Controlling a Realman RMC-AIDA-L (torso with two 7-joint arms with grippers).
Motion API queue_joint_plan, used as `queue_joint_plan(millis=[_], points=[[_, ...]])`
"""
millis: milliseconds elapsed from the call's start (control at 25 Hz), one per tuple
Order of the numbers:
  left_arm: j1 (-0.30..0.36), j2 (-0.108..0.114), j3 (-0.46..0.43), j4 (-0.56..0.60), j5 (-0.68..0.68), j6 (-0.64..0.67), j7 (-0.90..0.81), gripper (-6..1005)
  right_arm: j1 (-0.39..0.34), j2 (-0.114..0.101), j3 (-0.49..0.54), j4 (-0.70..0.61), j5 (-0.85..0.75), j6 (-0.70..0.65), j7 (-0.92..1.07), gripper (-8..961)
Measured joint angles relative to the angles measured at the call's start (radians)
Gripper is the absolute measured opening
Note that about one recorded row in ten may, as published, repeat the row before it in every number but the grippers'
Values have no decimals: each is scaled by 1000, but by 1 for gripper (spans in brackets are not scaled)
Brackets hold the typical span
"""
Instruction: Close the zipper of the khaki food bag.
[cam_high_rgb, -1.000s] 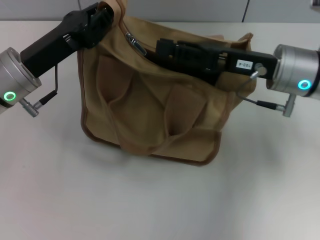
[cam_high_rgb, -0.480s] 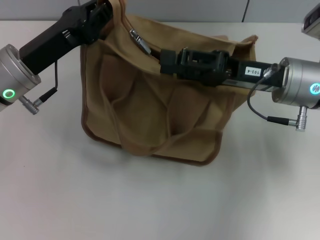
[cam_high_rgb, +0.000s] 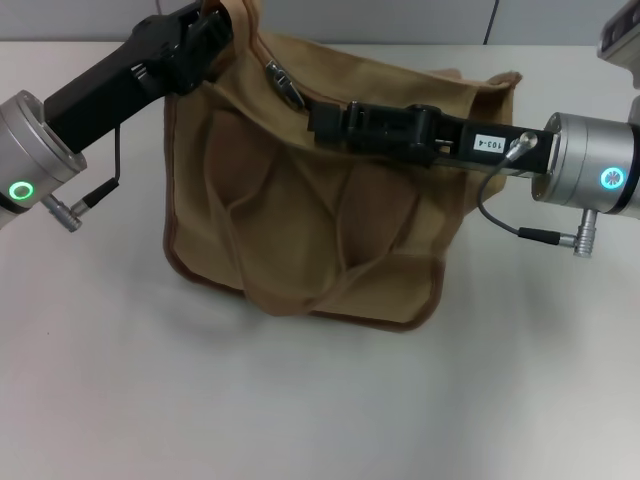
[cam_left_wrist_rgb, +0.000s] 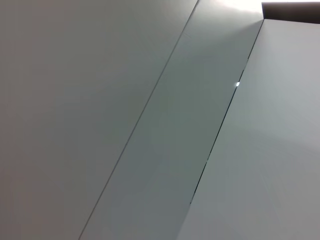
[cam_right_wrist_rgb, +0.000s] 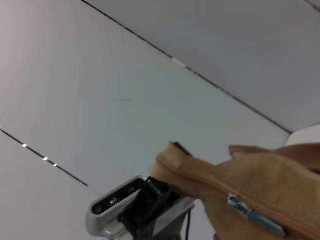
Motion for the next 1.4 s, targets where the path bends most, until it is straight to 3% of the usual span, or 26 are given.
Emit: queue_joint_plan(millis=[640, 1400], points=[[-9, 0, 0, -7, 0, -5, 0, 49, 28, 2, 2, 35, 30, 78, -220, 548], [-26, 0, 0, -10, 0, -45, 1, 51, 83, 2, -6, 36, 53, 146, -350, 519]])
